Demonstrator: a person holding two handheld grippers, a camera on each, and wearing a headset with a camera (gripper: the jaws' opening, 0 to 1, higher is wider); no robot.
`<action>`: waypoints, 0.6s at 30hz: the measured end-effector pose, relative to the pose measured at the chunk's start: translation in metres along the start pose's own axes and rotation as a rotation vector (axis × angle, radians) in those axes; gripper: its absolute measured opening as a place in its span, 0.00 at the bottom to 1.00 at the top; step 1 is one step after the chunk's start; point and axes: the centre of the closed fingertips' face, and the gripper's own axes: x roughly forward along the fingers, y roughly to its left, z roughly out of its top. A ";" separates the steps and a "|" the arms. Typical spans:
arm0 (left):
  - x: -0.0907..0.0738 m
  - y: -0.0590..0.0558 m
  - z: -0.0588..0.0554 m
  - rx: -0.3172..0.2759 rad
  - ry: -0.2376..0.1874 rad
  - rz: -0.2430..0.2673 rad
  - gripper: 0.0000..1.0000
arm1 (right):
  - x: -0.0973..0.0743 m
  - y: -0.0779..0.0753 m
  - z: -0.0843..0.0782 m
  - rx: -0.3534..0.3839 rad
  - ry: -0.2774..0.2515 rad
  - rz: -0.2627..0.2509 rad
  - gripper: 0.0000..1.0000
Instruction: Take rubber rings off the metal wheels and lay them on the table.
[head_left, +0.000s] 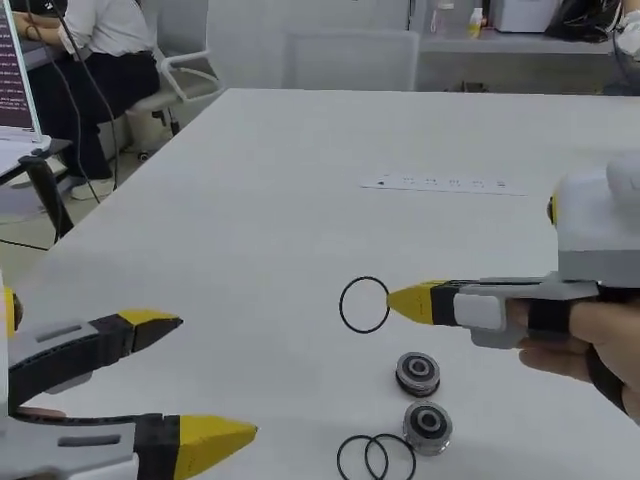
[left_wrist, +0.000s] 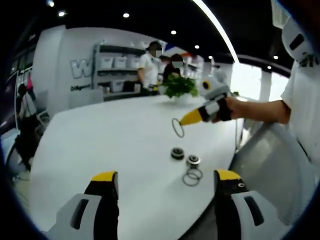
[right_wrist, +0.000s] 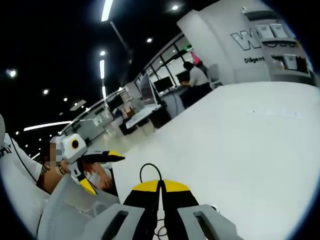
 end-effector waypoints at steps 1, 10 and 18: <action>0.000 -0.001 -0.002 -0.006 0.003 -0.002 0.80 | 0.001 0.001 -0.002 -0.001 0.006 0.004 0.00; 0.002 -0.007 -0.016 -0.052 0.037 -0.007 0.84 | 0.013 0.015 -0.018 -0.019 0.066 0.047 0.00; 0.002 -0.007 -0.019 -0.074 0.036 0.000 0.86 | 0.028 0.024 -0.050 0.027 0.165 0.098 0.00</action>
